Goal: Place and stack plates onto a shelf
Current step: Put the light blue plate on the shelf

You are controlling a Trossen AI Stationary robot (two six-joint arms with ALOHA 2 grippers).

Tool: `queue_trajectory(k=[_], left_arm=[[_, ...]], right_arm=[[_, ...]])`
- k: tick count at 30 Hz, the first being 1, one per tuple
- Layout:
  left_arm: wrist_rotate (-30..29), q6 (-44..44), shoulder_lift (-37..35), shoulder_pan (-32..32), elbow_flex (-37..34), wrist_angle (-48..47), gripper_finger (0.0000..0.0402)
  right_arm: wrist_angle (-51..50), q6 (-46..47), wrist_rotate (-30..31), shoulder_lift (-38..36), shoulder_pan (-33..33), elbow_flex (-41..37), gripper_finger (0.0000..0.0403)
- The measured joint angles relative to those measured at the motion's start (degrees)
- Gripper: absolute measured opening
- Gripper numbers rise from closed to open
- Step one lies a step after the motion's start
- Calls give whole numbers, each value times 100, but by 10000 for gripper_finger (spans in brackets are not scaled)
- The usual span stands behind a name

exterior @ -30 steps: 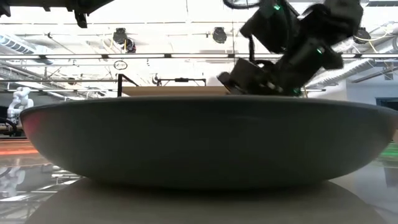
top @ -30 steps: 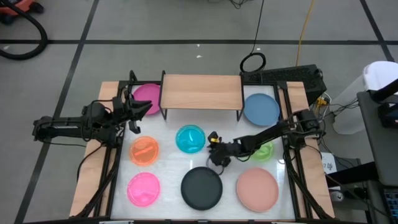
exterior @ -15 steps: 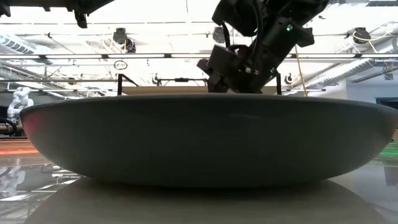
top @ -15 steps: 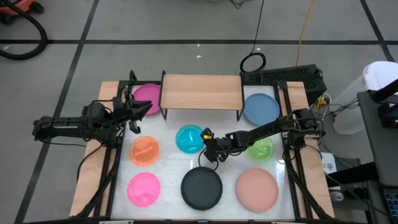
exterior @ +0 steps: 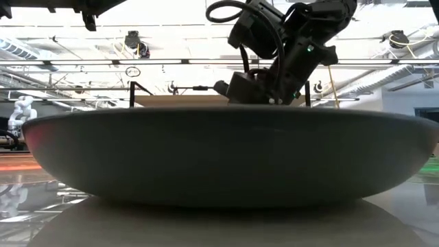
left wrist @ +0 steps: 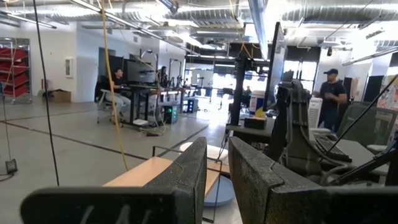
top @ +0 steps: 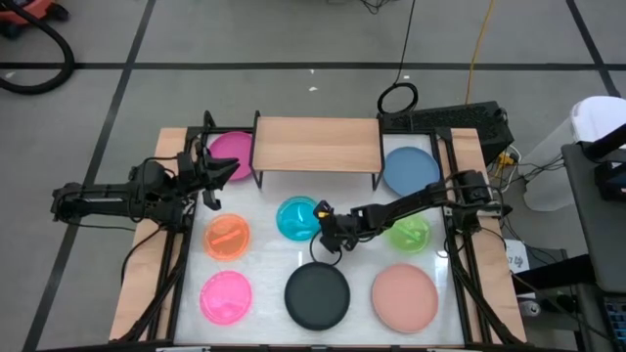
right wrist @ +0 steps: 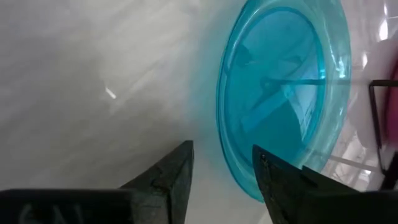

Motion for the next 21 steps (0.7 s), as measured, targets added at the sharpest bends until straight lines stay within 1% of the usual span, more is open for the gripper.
queue_trajectory(k=[3, 12, 21], left_arm=[[0, 0, 0, 0, -1, 2, 72], [-2, 0, 0, 0, -2, 2, 72], [-2, 0, 0, 2, 0, 2, 72]], right_arm=[[17, -4, 61, 32, 1, 4, 136], [37, -140, 58, 53, -31, -3, 60], [94, -151, 88, 66, -46, -14, 5]])
